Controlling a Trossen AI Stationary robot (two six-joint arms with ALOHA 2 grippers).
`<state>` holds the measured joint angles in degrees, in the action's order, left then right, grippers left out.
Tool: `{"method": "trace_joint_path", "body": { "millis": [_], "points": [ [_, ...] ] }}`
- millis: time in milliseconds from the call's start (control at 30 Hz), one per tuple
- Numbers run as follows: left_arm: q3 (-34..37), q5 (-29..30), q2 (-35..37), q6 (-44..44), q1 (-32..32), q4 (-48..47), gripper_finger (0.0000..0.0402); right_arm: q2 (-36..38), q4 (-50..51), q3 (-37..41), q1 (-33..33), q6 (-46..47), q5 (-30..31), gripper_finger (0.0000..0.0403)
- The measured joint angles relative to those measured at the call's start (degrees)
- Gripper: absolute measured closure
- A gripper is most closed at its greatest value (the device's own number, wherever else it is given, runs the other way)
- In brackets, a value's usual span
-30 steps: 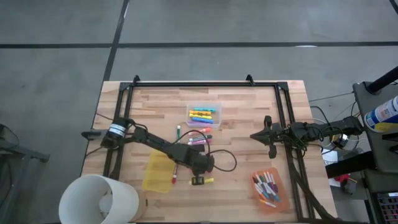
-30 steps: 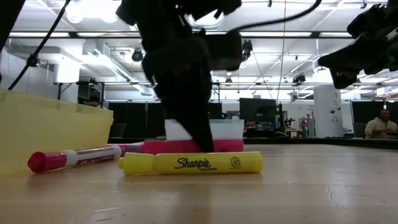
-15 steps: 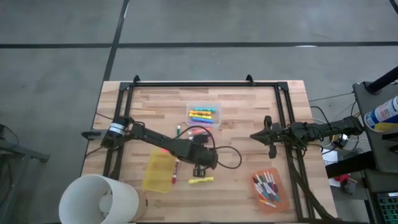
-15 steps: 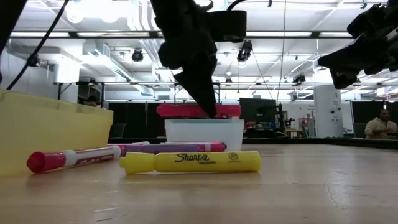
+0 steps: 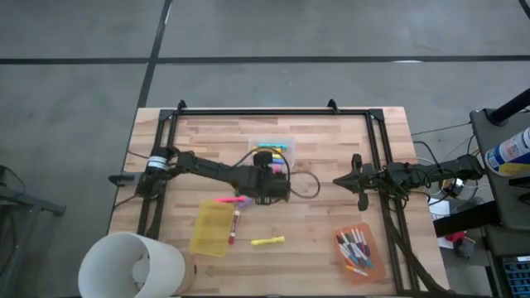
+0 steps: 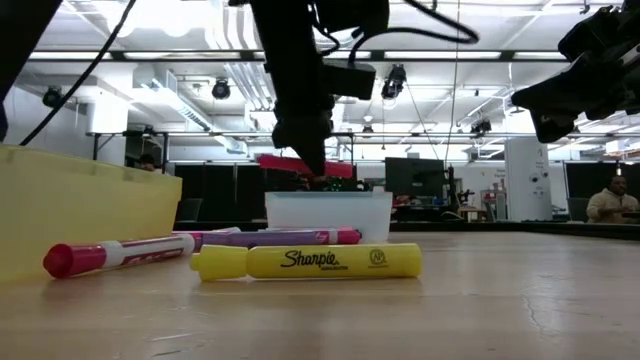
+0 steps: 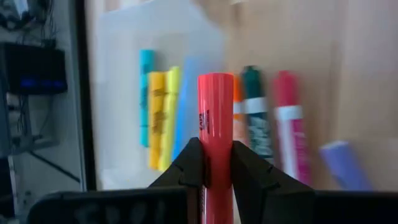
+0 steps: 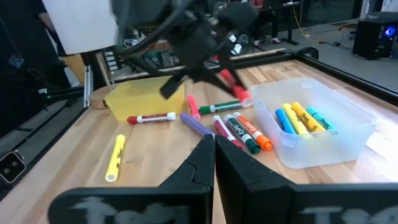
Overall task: Pick & Place Markers
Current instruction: Put the large red highlighter pen into the transparent bin
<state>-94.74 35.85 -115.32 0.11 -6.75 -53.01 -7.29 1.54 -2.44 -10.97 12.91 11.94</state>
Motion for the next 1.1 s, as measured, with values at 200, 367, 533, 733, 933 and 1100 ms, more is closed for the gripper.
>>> {"method": "trace_joint_path", "body": {
  "millis": [200,367,533,733,933,1100],
  "points": [
    [0.0,0.5,1.0,2.4,4.6,0.0,0.0353,0.0,0.0,0.0,0.0,0.0,0.0,0.0394],
    [0.0,0.1,1.4,5.1,9.2,0.6,0.0353,0.0,0.0,0.0,0.0,0.0,0.0,0.0394],
    [0.2,-5.4,1.4,6.3,14.0,2.5,0.0352,0.0,0.0,0.0,0.0,0.0,0.0,0.0394],
    [0.3,-7.9,1.4,5.8,16.6,2.7,0.0352,0.0,0.0,0.0,0.0,0.0,0.0,0.0394],
    [0.3,-9.8,1.4,5.8,16.5,3.0,0.0352,0.0,0.0,0.0,0.0,0.0,0.0,0.0394],
    [0.3,-9.8,1.4,5.8,16.5,2.9,0.0350,0.0,-0.1,0.0,0.0,0.0,0.0,0.0394]
  ]
}}
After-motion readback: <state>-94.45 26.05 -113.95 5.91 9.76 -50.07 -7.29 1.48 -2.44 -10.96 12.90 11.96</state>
